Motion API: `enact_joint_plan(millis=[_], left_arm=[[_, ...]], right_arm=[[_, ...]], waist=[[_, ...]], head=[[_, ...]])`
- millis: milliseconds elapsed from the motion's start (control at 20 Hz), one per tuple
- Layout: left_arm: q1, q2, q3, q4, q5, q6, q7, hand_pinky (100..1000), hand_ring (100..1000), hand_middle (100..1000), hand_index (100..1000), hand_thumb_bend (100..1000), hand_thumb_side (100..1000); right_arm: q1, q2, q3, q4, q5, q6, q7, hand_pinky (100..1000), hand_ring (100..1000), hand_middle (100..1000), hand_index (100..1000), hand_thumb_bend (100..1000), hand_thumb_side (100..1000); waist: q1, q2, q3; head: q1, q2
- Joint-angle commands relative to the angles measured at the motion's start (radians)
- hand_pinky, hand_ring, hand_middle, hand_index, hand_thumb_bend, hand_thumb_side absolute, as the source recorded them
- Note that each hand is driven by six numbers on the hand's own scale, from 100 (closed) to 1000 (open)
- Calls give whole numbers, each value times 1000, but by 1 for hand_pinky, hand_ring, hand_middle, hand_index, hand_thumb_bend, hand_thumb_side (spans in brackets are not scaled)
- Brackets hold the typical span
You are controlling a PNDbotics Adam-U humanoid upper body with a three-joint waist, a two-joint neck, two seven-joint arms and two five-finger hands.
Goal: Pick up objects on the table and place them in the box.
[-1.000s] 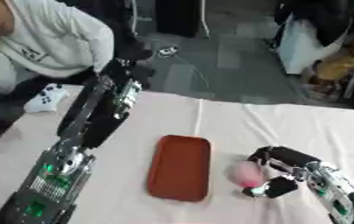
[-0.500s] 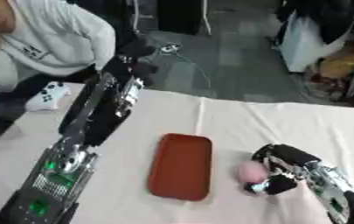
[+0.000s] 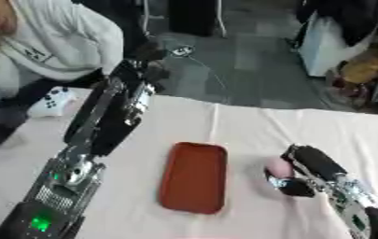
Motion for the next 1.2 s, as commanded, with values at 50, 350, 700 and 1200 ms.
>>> enact_joint_plan(millis=[50, 350, 700, 1200], left_arm=[[-16, 8, 3, -15, 3, -3, -3, 738, 750, 887, 994, 100, 798], [-13, 10, 5, -15, 3, -2, -2, 738, 750, 887, 994, 100, 798], [-10, 13, 5, -15, 1, -1, -1, 739, 751, 887, 993, 100, 798], [-31, -3, -3, -15, 5, -2, -16, 739, 751, 887, 993, 100, 799]], right_arm=[[-14, -14, -3, -8, 4, -17, -66, 100, 100, 100, 219, 100, 748], [-22, -32, -1, -49, -10, -27, -106, 100, 100, 100, 189, 100, 772], [-68, -51, 42, -220, -189, -4, -28, 100, 100, 100, 191, 100, 764], [-118, 55, 88, -238, -217, -17, 35, 100, 100, 100, 192, 100, 767]], waist=[[3, -12, 0], [1, -14, -2], [-1, -19, -2], [-3, -16, 19]], head=[[13, -5], [17, -2], [18, 4], [-4, -17]])
